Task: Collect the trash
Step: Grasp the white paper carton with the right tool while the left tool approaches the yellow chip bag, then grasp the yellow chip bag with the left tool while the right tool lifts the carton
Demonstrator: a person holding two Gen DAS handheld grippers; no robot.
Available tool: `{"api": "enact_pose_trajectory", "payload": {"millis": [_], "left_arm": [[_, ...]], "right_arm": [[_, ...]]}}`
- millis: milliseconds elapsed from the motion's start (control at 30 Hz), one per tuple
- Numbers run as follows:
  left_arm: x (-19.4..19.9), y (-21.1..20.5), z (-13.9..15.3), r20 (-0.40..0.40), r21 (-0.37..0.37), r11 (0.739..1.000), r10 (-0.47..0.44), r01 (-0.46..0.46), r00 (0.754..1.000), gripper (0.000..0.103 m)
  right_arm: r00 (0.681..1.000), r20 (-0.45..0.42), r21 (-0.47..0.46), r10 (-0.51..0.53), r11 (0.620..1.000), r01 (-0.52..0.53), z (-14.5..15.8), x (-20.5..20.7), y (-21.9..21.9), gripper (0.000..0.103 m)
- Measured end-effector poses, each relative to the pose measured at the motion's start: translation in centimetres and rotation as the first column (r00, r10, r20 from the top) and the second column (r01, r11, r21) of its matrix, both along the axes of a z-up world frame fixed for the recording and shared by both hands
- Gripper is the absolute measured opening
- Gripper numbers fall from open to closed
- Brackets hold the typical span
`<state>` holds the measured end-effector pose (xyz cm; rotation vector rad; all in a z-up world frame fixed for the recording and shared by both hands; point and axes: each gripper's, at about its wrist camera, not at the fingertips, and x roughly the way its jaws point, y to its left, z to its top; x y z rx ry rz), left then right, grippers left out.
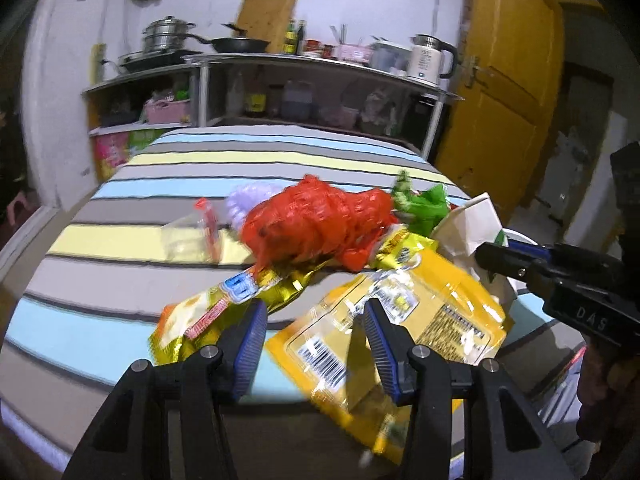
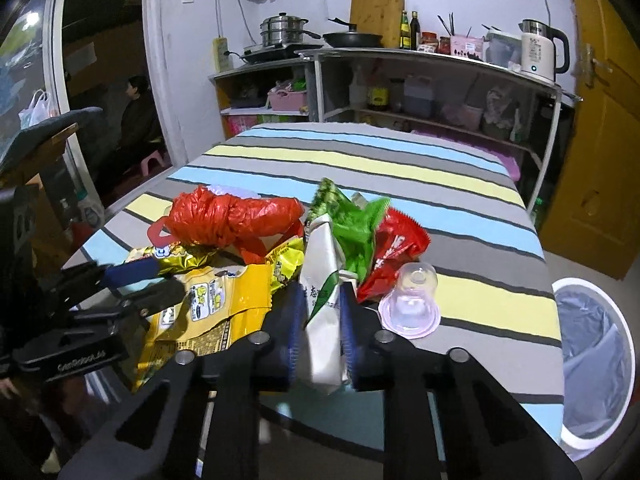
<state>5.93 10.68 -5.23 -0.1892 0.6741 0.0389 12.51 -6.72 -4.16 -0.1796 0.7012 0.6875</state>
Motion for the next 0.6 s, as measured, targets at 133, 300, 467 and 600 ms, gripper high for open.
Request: {"api": "enact_pose_trajectory", "payload": {"millis": [133,300,467,600], "left_arm": [[1.4,0.4,-0.3,-0.013,-0.005,0.998,-0.061,0.061,0.998,0.050],[2.7,0.2,-0.3,-0.034,0.001,0.989,-0.151,0.151,0.988,0.050],[2.0,-0.5,0.1,-0.028,0.037,0.979,-0.199,0.200,0.980,0.050],[-0.3,-1.9,0.9,0.012,0.068,0.974,-0.219,0.218,0.976,0.059]], "right_arm": [[1.000,-0.010,0.005,-0.002,1.000,0.002,0.2,-0.1,-0.4,0.017],[0.999,-0.021,0.015,-0.026,1.000,0.027,0.4,-0.3,-1.5,0.017],[0.998,-0.017,0.019,-0.060,0.998,0.060,1.0,-0.9,-3.0,0.016],[0.997,-0.010,0.022,-0.076,0.997,0.077,1.3,-1.5,-3.9,0.016]]}}
